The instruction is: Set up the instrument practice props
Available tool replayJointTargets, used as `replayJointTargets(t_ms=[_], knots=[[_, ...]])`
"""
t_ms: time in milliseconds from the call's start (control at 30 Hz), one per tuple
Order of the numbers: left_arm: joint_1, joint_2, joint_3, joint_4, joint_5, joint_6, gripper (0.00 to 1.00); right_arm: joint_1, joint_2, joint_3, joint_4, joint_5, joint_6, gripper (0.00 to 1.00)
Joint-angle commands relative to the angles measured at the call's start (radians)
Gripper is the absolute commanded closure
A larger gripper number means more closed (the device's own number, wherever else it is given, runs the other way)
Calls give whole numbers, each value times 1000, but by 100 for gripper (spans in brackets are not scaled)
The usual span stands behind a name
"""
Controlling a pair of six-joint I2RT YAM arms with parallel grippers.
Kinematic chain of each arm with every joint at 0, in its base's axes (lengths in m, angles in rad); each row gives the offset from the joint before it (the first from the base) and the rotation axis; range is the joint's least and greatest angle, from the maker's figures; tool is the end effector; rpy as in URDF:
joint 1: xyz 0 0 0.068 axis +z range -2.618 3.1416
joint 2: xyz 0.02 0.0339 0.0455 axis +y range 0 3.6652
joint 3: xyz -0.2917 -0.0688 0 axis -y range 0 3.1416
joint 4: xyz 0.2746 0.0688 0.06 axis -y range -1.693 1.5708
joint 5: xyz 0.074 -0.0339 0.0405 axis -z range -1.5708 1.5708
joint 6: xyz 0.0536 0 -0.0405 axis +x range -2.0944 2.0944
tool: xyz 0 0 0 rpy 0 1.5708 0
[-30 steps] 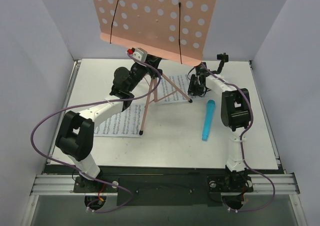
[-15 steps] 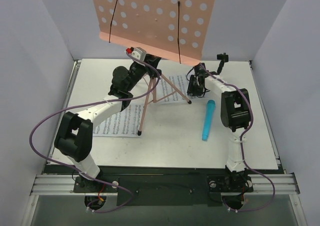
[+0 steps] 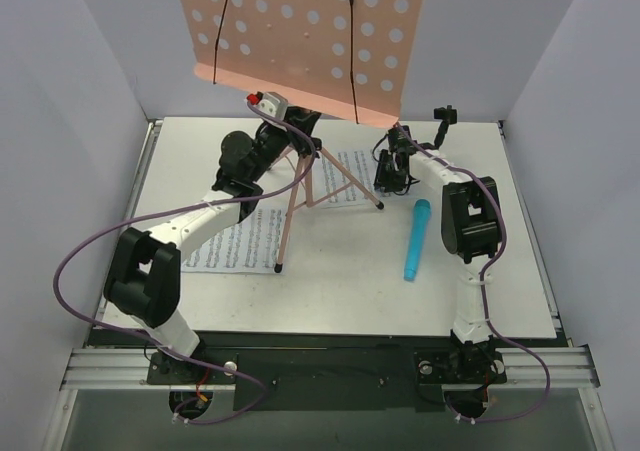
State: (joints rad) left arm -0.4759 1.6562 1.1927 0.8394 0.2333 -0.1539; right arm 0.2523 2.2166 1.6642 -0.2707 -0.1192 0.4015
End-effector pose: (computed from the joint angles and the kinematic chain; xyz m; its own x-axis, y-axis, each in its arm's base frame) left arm 0.3807 -0.2102 0.3813 0.2248 -0.2837 -0.9322 0.6794 0.7314 -0.0587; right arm 0.5284 0.1428 0.1602 -0.7810 0.1994 -0.5918 -0.0227 0.9380 0.3460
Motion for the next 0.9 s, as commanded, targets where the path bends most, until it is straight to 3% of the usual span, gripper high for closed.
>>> replayJointTargets(t_ms=[0, 300, 867], knots=[[10, -173, 67, 325, -8, -18, 100, 19, 49, -58, -173, 3, -10, 70], [19, -182, 68, 310, 11, 5, 100, 34, 9, -112, -179, 10, 6, 71], [86, -216, 91, 237, 55, 17, 100, 42, -184, -484, -45, -7, 82, 71]])
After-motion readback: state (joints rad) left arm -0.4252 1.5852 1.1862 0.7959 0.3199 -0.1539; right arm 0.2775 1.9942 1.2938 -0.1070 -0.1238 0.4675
